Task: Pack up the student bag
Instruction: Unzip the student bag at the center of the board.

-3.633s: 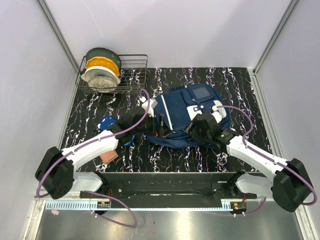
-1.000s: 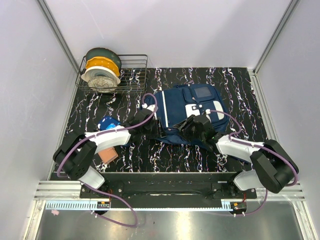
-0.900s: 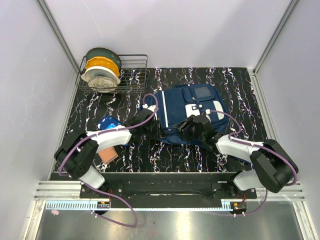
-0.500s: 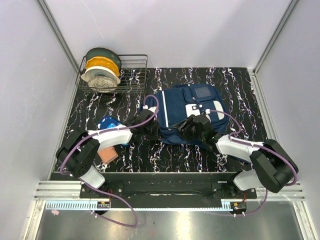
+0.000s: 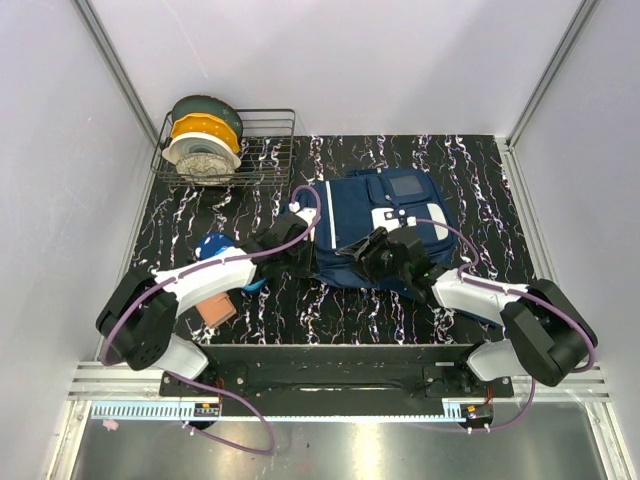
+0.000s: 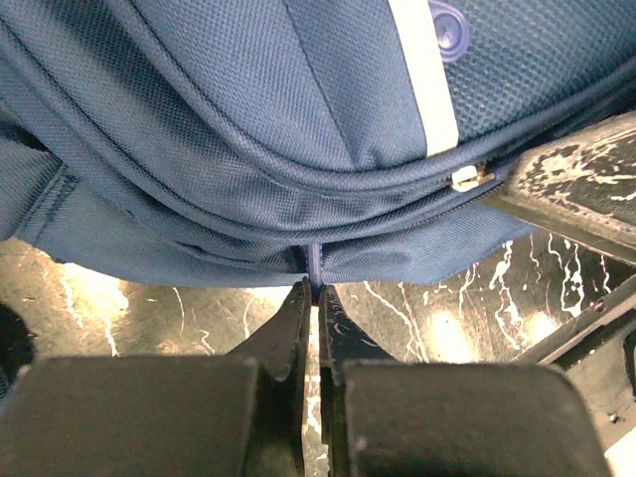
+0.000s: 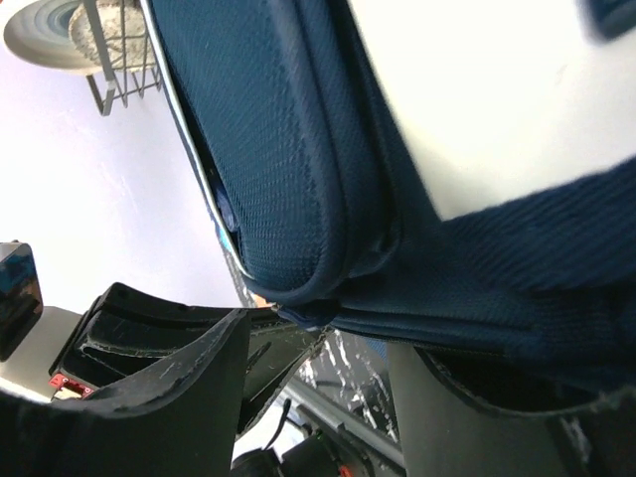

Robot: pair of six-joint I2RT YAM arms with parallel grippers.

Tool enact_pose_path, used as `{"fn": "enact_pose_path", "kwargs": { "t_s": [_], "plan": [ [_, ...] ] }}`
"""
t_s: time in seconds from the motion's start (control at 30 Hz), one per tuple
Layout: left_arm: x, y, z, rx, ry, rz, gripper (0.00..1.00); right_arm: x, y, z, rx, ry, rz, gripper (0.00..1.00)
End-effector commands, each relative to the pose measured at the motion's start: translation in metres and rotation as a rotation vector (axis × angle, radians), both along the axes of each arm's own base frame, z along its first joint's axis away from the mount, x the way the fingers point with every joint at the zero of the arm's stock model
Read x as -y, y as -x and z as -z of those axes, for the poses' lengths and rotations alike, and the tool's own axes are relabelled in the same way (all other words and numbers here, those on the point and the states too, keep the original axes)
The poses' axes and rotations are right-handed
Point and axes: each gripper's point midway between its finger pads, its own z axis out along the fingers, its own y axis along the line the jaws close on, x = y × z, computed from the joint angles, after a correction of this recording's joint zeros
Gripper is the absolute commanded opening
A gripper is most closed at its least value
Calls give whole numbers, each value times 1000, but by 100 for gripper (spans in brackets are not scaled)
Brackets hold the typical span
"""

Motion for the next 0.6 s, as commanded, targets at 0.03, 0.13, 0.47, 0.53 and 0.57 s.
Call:
{"fn": "enact_pose_path", "kwargs": {
  "t_s": [0.03,0.13,0.47,0.53,0.57],
  "plan": [
    [20,-6,-64,163,80,126,0,-19,6,-52,40,-147,-77,63],
    [22,-3,-73,183,95,152,0,-18,6,-45,31,-179,-56,62],
    [30,8,-87,199,120,206,0,-28,-27,-50,90,-175,-10,49],
    [32,10,-90,201,129,218,0,-24,-27,-48,110,-183,9,27],
    [32,11,-91,202,130,219,0,-22,-30,-50,128,-184,27,21]
  ]
}}
